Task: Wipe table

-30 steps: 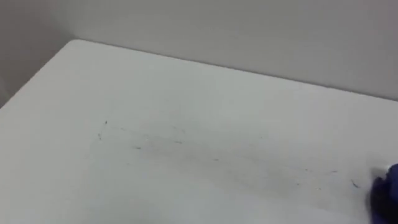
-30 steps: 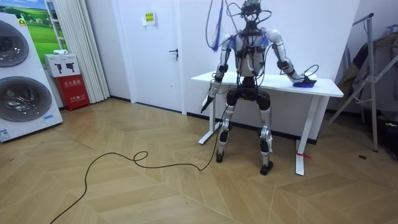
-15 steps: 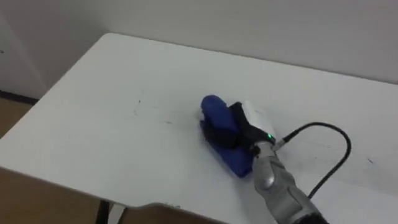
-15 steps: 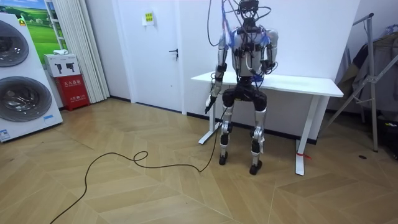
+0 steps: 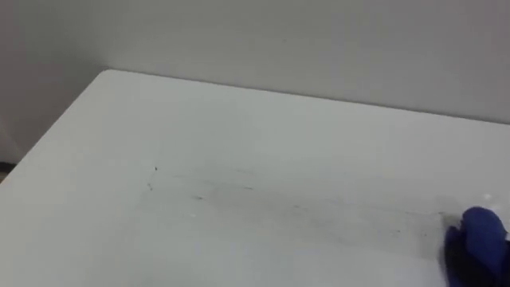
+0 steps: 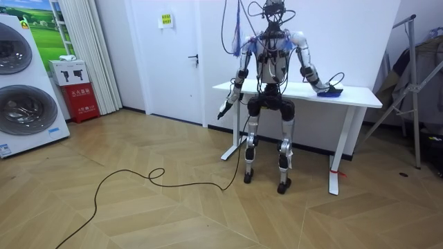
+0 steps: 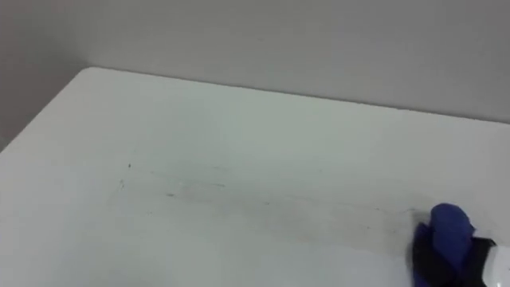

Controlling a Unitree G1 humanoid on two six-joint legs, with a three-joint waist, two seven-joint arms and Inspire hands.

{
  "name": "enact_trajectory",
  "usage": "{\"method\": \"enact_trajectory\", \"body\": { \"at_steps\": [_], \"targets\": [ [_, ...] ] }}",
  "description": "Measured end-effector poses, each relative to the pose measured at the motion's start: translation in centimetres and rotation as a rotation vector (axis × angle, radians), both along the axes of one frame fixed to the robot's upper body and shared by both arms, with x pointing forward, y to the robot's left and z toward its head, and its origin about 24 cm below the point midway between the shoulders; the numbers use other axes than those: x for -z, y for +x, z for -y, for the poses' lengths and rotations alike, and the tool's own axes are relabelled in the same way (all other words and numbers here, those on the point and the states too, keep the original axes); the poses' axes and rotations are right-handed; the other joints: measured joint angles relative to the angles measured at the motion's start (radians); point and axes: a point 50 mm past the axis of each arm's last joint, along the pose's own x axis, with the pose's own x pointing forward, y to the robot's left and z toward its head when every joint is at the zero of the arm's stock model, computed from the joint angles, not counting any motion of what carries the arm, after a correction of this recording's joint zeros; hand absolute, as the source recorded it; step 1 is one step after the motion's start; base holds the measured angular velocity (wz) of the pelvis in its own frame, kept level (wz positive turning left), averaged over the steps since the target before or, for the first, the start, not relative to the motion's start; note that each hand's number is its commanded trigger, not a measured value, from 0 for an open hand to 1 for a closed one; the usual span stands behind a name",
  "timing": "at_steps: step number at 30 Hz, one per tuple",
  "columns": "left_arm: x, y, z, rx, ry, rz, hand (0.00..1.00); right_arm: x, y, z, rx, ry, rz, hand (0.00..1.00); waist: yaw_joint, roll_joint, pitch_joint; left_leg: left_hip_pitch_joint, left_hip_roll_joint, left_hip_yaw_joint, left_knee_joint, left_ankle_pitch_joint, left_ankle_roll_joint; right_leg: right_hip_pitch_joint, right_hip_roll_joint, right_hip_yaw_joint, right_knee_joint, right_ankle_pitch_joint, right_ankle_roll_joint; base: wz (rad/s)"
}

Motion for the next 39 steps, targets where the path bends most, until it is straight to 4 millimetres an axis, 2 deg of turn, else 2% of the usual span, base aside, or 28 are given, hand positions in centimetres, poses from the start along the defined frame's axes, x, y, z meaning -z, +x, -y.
{"method": "enact_trajectory", "body": {
  "at_steps": [4, 5, 7, 9, 10, 11, 12, 13, 14, 16, 17, 18, 19, 21, 22, 24, 25, 26, 28, 30, 32, 33, 39],
  "targets": [
    [0.4, 1.1, 1.3, 0.053, -0.032, 0.007, 0.0, -0.1, 2.8, -1.1, -0.02, 0.021, 0.001, 1.0, 0.012, 0.004, 0.0015, 0.01, 0.008, 0.032, -0.001, -0.002, -0.001, -0.01, 0.005, 0.008, 0.002, 0.007, -0.011, -0.36],
    [0.7, 1.8, 2.1, 0.073, -0.049, 0.01, 0.0, -0.2, 4.2, -1.6, -0.036, 0.033, -0.006, 1.0, 0.032, 0.009, 0.0042, 0.009, 0.01, 0.037, -0.001, -0.002, 0.0, -0.023, 0.012, 0.033, 0.004, 0.014, -0.021, -0.69],
    [0.9, 2.8, 3.0, 0.09, -0.071, 0.023, 0.0, -0.7, 7.0, -3.2, -0.104, 0.06, -0.014, 1.0, 0.056, 0.013, 0.0076, 0.001, 0.013, 0.036, 0.0, -0.005, 0.004, -0.053, 0.023, 0.033, 0.014, 0.029, -0.033, -0.69],
    [1.2, 3.7, 3.7, 0.087, -0.104, 0.022, 0.0, -1.8, 11.4, -7.3, -0.293, 0.104, -0.017, 1.0, 0.068, 0.019, 0.013, -0.01, 0.017, 0.01, -0.001, -0.004, 0.002, -0.08, 0.04, 0.039, 0.019, 0.039, -0.048, -0.4],
    [1.2, 4.1, 3.9, 0.089, -0.11, 0.03, 0.0, -2.1, 12.4, -8.6, -0.348, 0.111, -0.019, 1.0, 0.076, 0.021, 0.0145, -0.013, 0.019, 0.005, -0.001, -0.003, 0.0, -0.086, 0.046, 0.045, 0.019, 0.041, -0.051, -0.2],
    [1.3, 4.7, 4.3, 0.1, -0.12, 0.043, 0.0, -2.9, 14.2, -11.0, -0.449, 0.119, -0.013, 1.0, 0.097, 0.026, 0.0199, -0.021, 0.025, 0.0, -0.001, 0.001, -0.005, -0.1, 0.055, 0.05, 0.024, 0.039, -0.057, -0.08],
    [1.3, 5.1, 4.6, 0.096, -0.138, 0.052, 0.0, -4.0, 16.1, -13.2, -0.543, 0.133, 0.008, 1.0, 0.11, 0.025, 0.0291, -0.029, 0.024, -0.017, -0.002, 0.008, -0.013, -0.114, 0.06, 0.052, 0.034, 0.029, -0.062, 0.0],
    [1.3, 5.3, 4.7, 0.089, -0.147, 0.061, 0.0, -4.5, 16.8, -13.8, -0.576, 0.136, 0.013, 1.0, 0.117, 0.027, 0.0344, -0.032, 0.024, -0.023, -0.003, 0.012, -0.019, -0.115, 0.062, 0.052, 0.031, 0.02, -0.057, 0.2],
    [1.3, 5.3, 4.7, 0.072, -0.154, 0.067, 0.0, -5.3, 17.9, -14.4, -0.615, 0.146, 0.03, 1.0, 0.135, 0.03, 0.0345, -0.044, 0.023, -0.04, -0.01, 0.021, -0.021, -0.122, 0.062, 0.036, 0.03, 0.014, -0.056, 0.4],
    [1.3, 4.3, 4.1, 0.061, -0.143, 0.044, 0.0, -5.8, 18.4, -14.2, -0.604, 0.17, 0.046, 1.0, 0.142, 0.027, 0.0321, -0.043, 0.02, -0.072, -0.025, 0.032, -0.019, -0.114, 0.06, 0.005, 0.025, 0.013, -0.066, 0.47],
    [1.3, 2.7, 3.4, 0.027, -0.14, 0.012, 0.0, -5.7, 18.3, -13.7, -0.58, 0.19, 0.044, 1.0, 0.14, 0.021, 0.029, -0.041, 0.019, -0.086, -0.023, 0.033, -0.02, -0.104, 0.059, -0.008, 0.023, 0.007, -0.071, 0.47],
    [1.3, 1.2, 2.9, -0.017, -0.137, -0.016, 0.0, -5.4, 17.9, -12.5, -0.529, 0.209, 0.042, 1.0, 0.132, 0.015, 0.0287, -0.042, 0.018, -0.103, -0.025, 0.033, -0.02, -0.087, 0.059, -0.028, 0.01, 0.005, -0.069, 0.48],
    [1.3, 0.6, 2.8, -0.037, -0.135, -0.028, 0.0, -5.0, 17.7, -11.6, -0.498, 0.212, 0.031, 1.0, 0.125, 0.011, 0.0301, -0.041, 0.016, -0.108, -0.026, 0.033, -0.02, -0.08, 0.057, -0.036, 0.008, 0.003, -0.066, 0.58],
    [1.2, -1.4, 2.3, -0.093, -0.127, -0.071, 0.0, -4.2, 16.7, -7.9, -0.372, 0.2, 0.016, 1.0, 0.099, -0.005, 0.0261, -0.04, 0.011, -0.11, -0.023, 0.033, -0.019, -0.056, 0.049, -0.065, 0.002, -0.001, -0.059, 0.55],
    [1.1, -1.8, 2.1, -0.104, -0.124, -0.075, 0.0, -4.0, 16.4, -7.0, -0.337, 0.206, 0.015, 1.0, 0.095, -0.008, 0.0247, -0.039, 0.011, -0.11, -0.023, 0.031, -0.017, -0.052, 0.048, -0.068, -0.001, -0.001, -0.059, 0.39],
    [1.0, -2.5, 1.5, -0.134, -0.109, -0.084, 0.0, -3.1, 14.6, -3.5, -0.194, 0.215, -0.001, 1.0, 0.075, -0.017, 0.0264, -0.025, 0.01, -0.11, -0.027, 0.023, -0.012, -0.036, 0.047, -0.066, -0.005, -0.009, -0.047, 0.19],
    [0.9, -2.5, 1.3, -0.137, -0.102, -0.085, 0.0, -2.9, 14.0, -2.6, -0.16, 0.213, -0.009, 1.0, 0.074, -0.021, 0.0237, -0.023, 0.01, -0.109, -0.026, 0.019, -0.012, -0.034, 0.047, -0.063, -0.005, -0.012, -0.043, 0.04],
    [0.7, -2.6, 0.9, -0.142, -0.091, -0.084, 0.0, -2.4, 12.6, -1.0, -0.088, 0.216, -0.023, 1.0, 0.06, -0.026, 0.0204, -0.022, 0.01, -0.109, -0.022, 0.014, -0.011, -0.022, 0.048, -0.061, -0.005, -0.013, -0.042, 0.0],
    [0.5, -2.5, 0.3, -0.136, -0.071, -0.082, 0.0, -2.1, 10.8, 1.0, 0.008, 0.213, -0.024, 1.0, 0.045, -0.027, 0.0194, -0.018, 0.01, -0.104, -0.021, 0.008, -0.01, -0.016, 0.048, -0.056, -0.004, -0.013, -0.042, -0.09],
    [0.2, -2.0, -0.5, -0.137, -0.049, -0.062, 0.0, -1.5, 7.9, 3.3, 0.136, 0.218, -0.027, 1.0, 0.024, -0.025, 0.0184, -0.005, 0.011, -0.088, -0.021, 0.0, -0.009, -0.008, 0.048, -0.039, -0.004, -0.013, -0.042, -0.21],
    [0.0, -1.5, -1.0, -0.134, -0.047, -0.04, 0.0, -1.7, 6.4, 5.0, 0.215, 0.213, -0.021, 1.0, 0.012, -0.023, 0.0165, -0.003, 0.012, -0.069, -0.009, -0.011, -0.007, -0.008, 0.049, -0.021, -0.004, -0.013, -0.042, -0.26],
    [-0.1, -1.2, -1.3, -0.131, -0.043, -0.031, 0.0, -1.6, 5.2, 5.8, 0.267, 0.21, -0.026, 1.0, -0.007, -0.022, 0.0157, -0.003, 0.012, -0.066, -0.004, -0.013, -0.007, -0.009, 0.049, -0.018, -0.004, -0.013, -0.042, -0.21],
    [-0.2, -0.9, -1.6, -0.131, -0.054, -0.013, 0.0, -1.6, -0.8, 8.5, 0.448, 0.153, -0.052, 1.0, -0.058, -0.018, 0.0095, 0.029, 0.02, -0.024, -0.005, -0.022, -0.011, 0.001, 0.054, 0.019, -0.001, -0.012, -0.043, -0.19]
  ]
}}
